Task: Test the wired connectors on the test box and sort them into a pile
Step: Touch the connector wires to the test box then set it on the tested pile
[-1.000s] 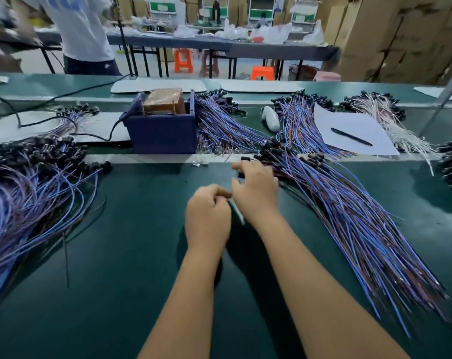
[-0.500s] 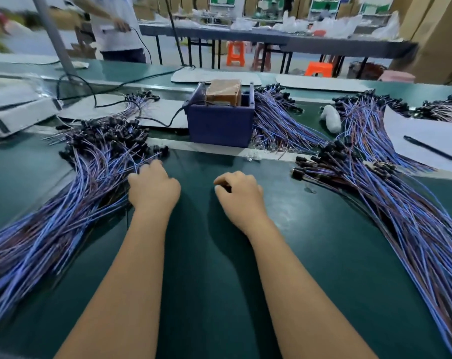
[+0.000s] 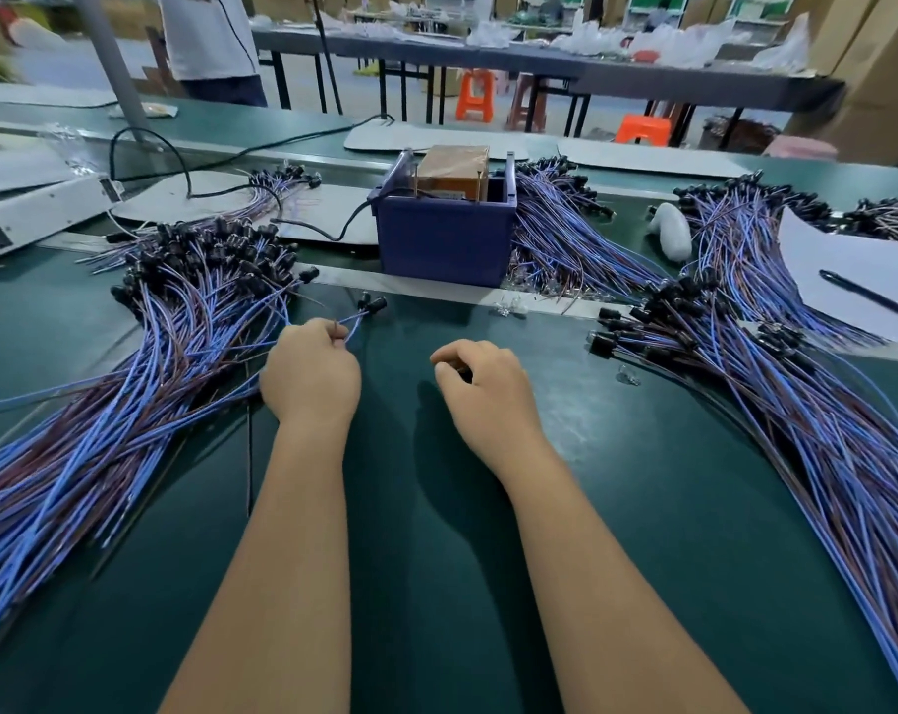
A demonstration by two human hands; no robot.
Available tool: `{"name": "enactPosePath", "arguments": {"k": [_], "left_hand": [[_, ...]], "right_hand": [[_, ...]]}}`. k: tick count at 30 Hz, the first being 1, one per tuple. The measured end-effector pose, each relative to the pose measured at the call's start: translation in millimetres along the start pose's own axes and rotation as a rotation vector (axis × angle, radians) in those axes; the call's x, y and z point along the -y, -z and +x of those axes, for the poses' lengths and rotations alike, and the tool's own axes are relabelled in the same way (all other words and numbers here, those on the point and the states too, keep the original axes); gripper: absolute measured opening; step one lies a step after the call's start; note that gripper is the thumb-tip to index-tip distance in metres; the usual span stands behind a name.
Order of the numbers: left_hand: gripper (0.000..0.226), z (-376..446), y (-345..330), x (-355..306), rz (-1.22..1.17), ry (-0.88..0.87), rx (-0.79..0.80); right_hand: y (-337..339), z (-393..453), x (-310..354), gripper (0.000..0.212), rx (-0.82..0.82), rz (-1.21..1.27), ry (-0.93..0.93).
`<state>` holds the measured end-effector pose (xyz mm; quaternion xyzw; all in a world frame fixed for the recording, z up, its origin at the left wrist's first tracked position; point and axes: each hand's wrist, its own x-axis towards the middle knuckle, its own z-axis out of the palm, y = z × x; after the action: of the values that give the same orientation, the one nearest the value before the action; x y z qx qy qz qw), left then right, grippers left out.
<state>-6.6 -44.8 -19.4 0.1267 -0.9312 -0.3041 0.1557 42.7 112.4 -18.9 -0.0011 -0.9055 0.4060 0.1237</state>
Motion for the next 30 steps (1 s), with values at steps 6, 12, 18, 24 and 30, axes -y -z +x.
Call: {"name": "enactPosePath", "arguments": {"k": [6,12,18,24,30], "left_hand": [[0.029,-4,-1,-3,-0.051,-0.241,0.209],[0.031,-10,1,-9,-0.299,-0.212,0.248],[0.023,-4,2,-4,-0.327,-0.09,-0.134],[0.07,-11,11,-7,-0.391,-0.122,-0.431],[0.014,-31,4,-37,-0.75,-0.35,0.162]], "right_hand": [[0,-3,2,0.052,-0.085,-0.122,0.117],[-4,-1,0,0.038,-0.001,-0.497,0.175],[-2,0,0,0.021,-0.089,-0.533,0.105],[6,-2,2,0.018,-0.137,-0.383,0.025],[16,-1,0,0.012,-0.41,-0.248,0.015]]}}
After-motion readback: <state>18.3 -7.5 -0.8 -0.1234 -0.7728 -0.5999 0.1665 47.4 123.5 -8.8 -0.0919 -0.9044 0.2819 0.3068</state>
